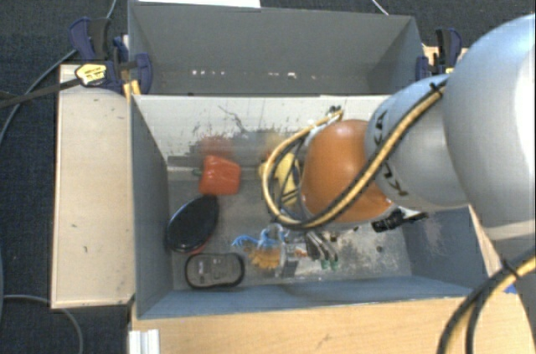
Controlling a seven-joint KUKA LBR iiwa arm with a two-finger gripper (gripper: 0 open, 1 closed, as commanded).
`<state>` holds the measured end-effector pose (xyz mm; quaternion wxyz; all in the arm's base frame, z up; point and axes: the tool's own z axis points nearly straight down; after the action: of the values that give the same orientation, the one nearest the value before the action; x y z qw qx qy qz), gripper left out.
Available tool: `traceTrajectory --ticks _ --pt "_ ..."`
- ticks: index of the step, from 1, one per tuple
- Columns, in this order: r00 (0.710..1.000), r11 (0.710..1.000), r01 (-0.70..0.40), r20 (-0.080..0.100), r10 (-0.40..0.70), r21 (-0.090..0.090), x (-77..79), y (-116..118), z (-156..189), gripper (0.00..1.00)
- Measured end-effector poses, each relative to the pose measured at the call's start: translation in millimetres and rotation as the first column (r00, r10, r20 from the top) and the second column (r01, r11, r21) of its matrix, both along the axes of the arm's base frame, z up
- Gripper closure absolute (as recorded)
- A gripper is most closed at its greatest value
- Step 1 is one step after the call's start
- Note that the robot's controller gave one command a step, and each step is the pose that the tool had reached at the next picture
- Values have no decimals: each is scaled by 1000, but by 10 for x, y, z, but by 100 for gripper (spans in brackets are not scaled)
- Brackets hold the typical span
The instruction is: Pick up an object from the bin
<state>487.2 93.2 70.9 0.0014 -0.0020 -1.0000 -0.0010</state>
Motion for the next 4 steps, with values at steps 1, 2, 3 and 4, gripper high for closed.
traceTrajectory --ticks 1,2,3,4 --pt "1000 1000 1 0 -1 0 0 0 0 100" --pt "1000 1000 1 -2 -1 0 -9 -1 27 100" --pt "1000 1000 1 -11 -1 -2 -34 -6 256 100" --pt "1000 1000 1 -4 -1 0 -14 -3 481 100"
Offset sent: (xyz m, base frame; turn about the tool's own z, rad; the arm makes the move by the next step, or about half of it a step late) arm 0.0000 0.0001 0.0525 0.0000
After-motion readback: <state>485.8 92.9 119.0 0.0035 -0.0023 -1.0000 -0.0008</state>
